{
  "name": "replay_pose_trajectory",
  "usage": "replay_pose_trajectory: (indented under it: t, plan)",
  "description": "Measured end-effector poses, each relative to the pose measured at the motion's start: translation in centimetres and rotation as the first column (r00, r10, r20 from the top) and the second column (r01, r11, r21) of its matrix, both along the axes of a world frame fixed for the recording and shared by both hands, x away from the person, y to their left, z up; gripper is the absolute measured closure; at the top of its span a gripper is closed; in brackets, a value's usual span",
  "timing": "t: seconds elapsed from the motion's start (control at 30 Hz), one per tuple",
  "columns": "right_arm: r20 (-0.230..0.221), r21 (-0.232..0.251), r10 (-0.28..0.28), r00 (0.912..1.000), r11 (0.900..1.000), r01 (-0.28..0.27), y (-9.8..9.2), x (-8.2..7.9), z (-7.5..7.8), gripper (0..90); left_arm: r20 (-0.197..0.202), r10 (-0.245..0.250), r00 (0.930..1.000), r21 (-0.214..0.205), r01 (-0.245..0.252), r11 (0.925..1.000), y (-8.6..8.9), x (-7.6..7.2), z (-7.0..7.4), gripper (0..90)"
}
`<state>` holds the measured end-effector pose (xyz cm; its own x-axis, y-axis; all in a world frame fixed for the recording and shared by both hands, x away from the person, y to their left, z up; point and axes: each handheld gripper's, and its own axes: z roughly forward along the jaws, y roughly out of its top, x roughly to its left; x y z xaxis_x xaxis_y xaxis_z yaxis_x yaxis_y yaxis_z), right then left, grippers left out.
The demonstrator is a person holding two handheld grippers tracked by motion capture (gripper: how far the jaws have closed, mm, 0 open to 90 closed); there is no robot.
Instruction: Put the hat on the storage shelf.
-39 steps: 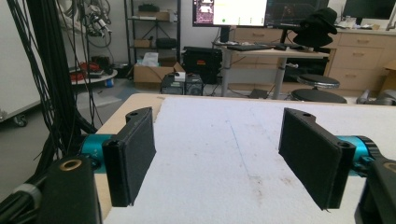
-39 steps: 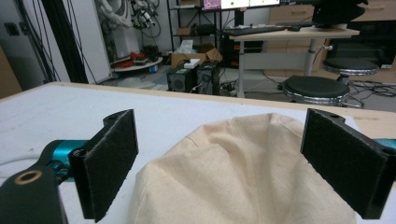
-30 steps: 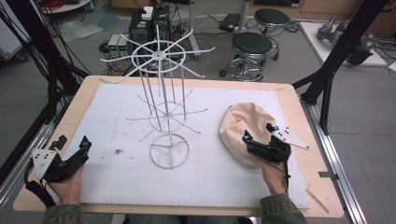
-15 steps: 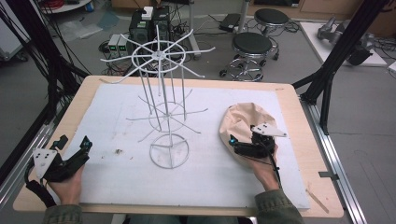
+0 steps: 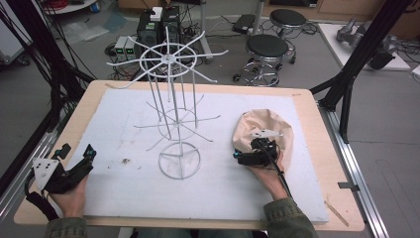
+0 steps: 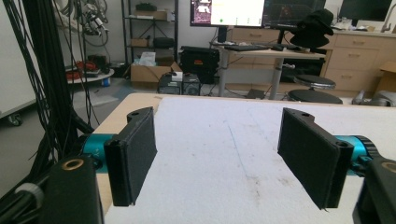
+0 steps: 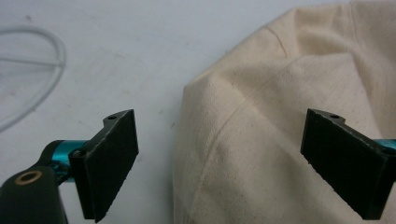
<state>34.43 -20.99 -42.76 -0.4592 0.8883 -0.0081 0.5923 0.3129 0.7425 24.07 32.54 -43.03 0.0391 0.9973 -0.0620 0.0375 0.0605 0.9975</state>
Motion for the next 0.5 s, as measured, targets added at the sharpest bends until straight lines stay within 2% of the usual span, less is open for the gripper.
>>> replay_pose_trajectory:
  t: [0.03, 0.07, 0.13, 0.17, 0.2, 0.33, 0.4, 0.47, 0.5]
  plan:
    - [-0.012, -0.024, -0.005, 0.9999, 0.9997, 0.005, 0.15, 0.05, -0.10, 10.1, 0.001, 0.000, 1.0000, -0.001, 0.000, 1.0000, 0.00, 0.01, 0.00, 27.9]
    - [-0.012, -0.024, -0.005, 0.9999, 0.9997, 0.005, 0.15, 0.05, -0.10, 10.1, 0.001, 0.000, 1.0000, -0.001, 0.000, 1.0000, 0.01, 0.01, -0.01, 27.9]
    - [-0.050, -0.069, -0.017, 0.9986, 0.9975, 0.013, 0.39, 0.18, -0.40, 10.1, -0.001, -0.001, 1.0000, 0.000, 0.001, 1.0000, 0.01, 0.02, -0.01, 27.9]
    - [-0.050, -0.069, -0.017, 0.9986, 0.9975, 0.013, 0.39, 0.18, -0.40, 10.1, -0.001, -0.001, 1.0000, 0.000, 0.001, 1.0000, 0.01, 0.02, -0.01, 27.9]
    - [-0.071, -0.102, -0.026, 0.9972, 0.9946, 0.018, 0.49, 0.29, -0.58, 10.1, -0.002, -0.002, 1.0000, 0.000, 0.002, 1.0000, 0.00, 0.01, -0.01, 27.9]
    - [-0.119, -0.148, -0.043, 0.9920, 0.9887, 0.025, 0.90, 0.38, -0.82, 11.4, 0.000, -0.005, 1.0000, 0.000, 0.005, 1.0000, -0.05, -0.01, 0.03, 27.9]
    - [-0.127, -0.159, -0.041, 0.9911, 0.9871, 0.021, 0.93, 0.41, -0.87, 14.2, 0.000, -0.005, 1.0000, 0.000, 0.005, 1.0000, -0.07, -0.01, 0.03, 27.9]
    - [-0.136, -0.140, -0.023, 0.9904, 0.9902, 0.004, 0.65, 0.51, -0.82, 19.6, -0.001, -0.005, 1.0000, -0.001, 0.005, 1.0000, -0.09, 0.00, 0.01, 27.9]
    - [-0.136, -0.140, -0.023, 0.9904, 0.9902, 0.004, 0.65, 0.51, -0.82, 19.6, -0.002, -0.006, 1.0000, -0.001, 0.006, 1.0000, -0.11, 0.02, 0.00, 27.9]
